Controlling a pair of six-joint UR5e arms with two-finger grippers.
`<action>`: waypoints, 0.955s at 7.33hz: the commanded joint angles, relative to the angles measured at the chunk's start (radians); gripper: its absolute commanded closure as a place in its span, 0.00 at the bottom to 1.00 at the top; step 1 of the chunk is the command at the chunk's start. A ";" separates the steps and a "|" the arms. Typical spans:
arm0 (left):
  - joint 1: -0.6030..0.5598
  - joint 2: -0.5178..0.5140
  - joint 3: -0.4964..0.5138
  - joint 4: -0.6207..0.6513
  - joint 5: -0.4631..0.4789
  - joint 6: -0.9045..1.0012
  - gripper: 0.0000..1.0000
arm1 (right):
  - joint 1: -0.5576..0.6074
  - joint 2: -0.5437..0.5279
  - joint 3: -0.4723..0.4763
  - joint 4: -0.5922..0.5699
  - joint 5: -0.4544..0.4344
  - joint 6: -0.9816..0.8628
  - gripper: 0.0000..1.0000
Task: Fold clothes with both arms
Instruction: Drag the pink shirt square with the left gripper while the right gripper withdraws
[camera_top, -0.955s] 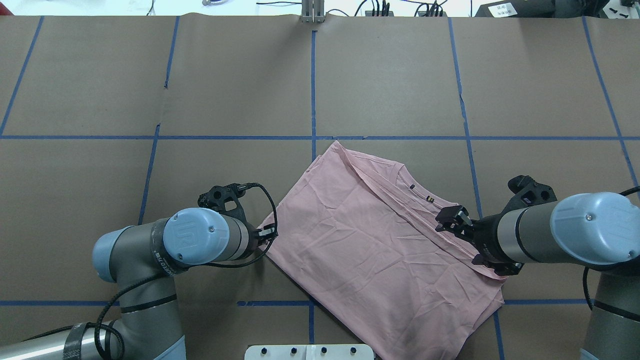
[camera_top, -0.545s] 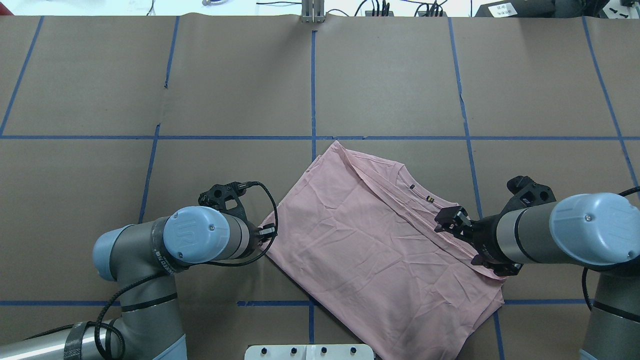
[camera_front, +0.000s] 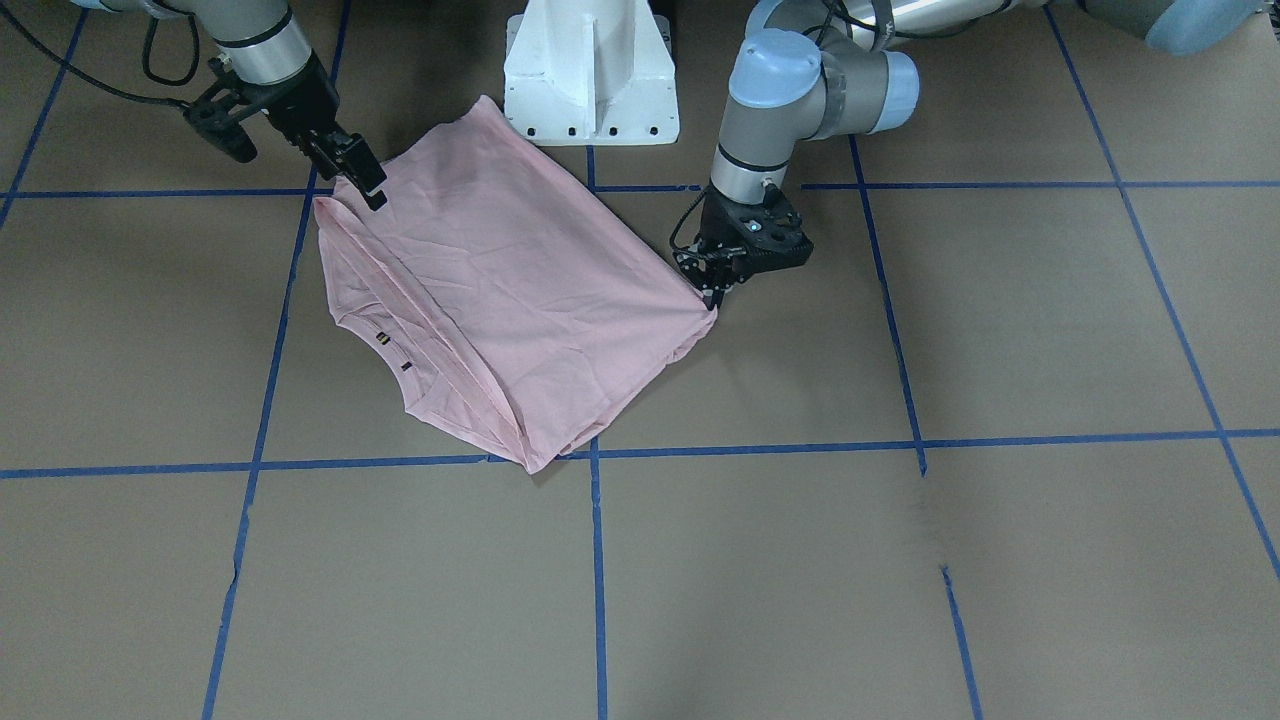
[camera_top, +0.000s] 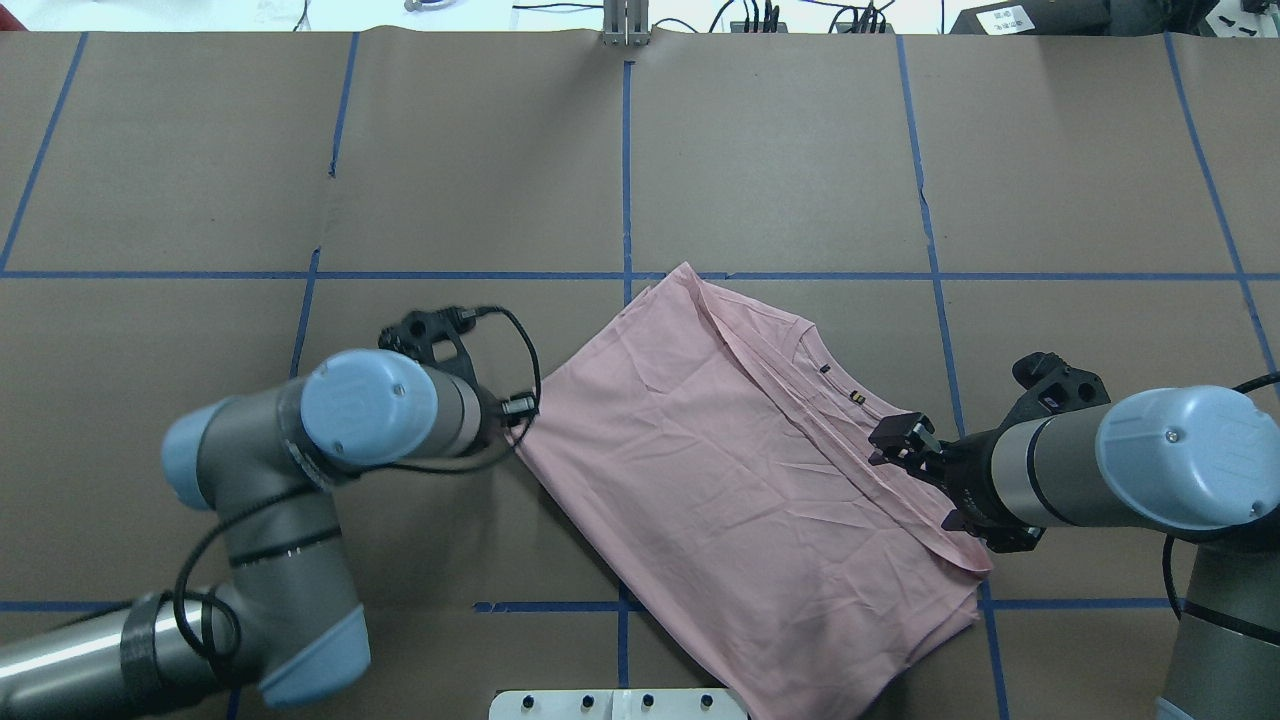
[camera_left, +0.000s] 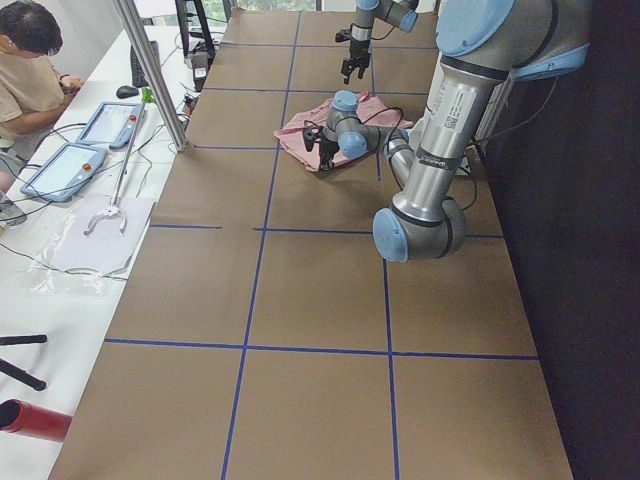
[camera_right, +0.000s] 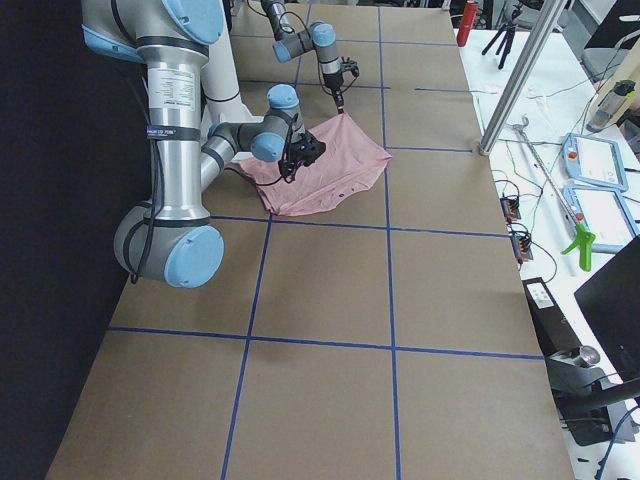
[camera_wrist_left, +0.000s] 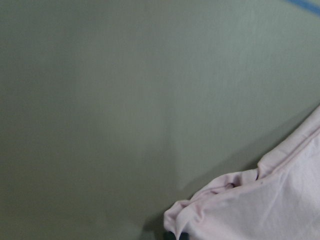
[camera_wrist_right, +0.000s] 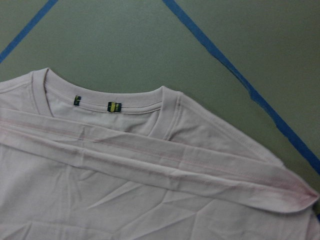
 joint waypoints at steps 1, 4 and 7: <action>-0.165 -0.137 0.157 -0.023 -0.002 0.111 1.00 | 0.014 -0.001 -0.001 0.000 -0.002 0.000 0.00; -0.278 -0.343 0.698 -0.421 0.002 0.139 1.00 | 0.024 0.016 -0.002 0.000 -0.002 0.000 0.00; -0.285 -0.220 0.500 -0.418 -0.018 0.167 0.30 | -0.020 0.204 -0.139 0.000 -0.024 0.014 0.00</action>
